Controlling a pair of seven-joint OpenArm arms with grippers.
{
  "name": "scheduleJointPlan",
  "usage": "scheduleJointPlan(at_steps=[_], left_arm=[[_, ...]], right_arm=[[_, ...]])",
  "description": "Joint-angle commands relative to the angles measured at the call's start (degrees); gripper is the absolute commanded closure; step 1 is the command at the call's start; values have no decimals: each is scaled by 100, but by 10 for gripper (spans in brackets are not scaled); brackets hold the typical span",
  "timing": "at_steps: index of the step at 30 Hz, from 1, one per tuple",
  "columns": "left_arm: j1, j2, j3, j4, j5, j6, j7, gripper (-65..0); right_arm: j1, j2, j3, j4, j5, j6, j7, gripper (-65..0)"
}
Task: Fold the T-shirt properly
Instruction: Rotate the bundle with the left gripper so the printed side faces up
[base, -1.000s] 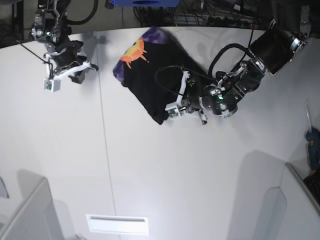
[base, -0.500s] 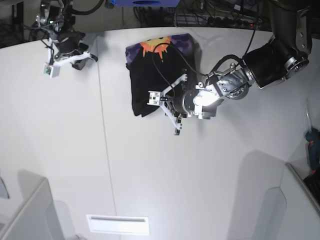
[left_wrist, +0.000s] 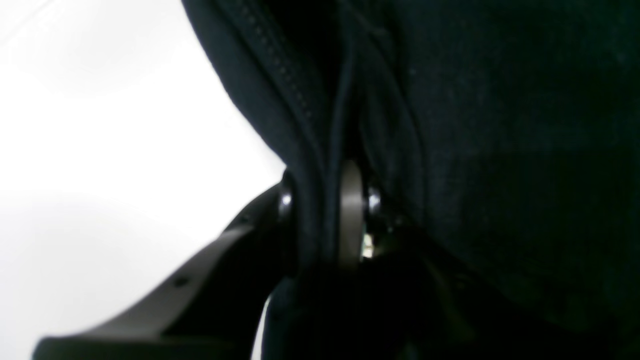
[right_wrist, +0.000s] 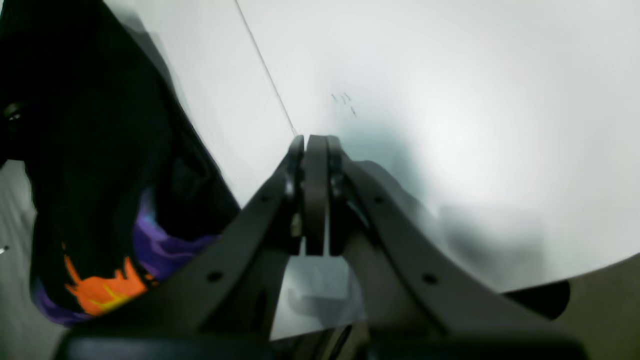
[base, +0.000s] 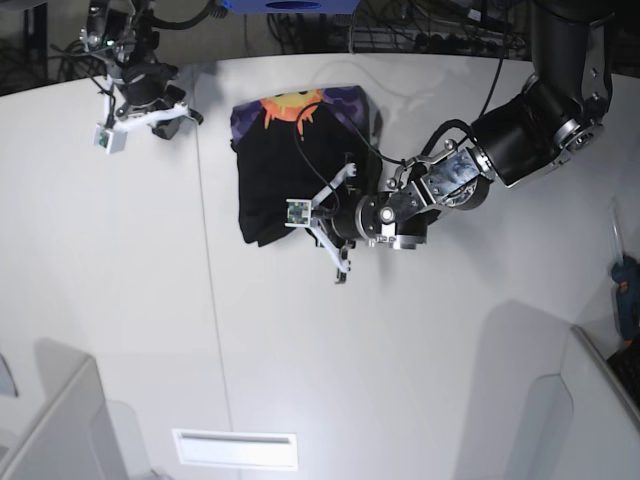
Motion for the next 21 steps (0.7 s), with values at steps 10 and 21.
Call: scheduleJointPlan(at_steps=[10,21], left_arm=[[-374,335,549,-280,164,-205,262,0],[-427,414,707,-447,164,-205,297,0]], right_arm=[[-16,23,14,-54,5,51,108,0],[-7,23,14,-204,5,68,108,0]])
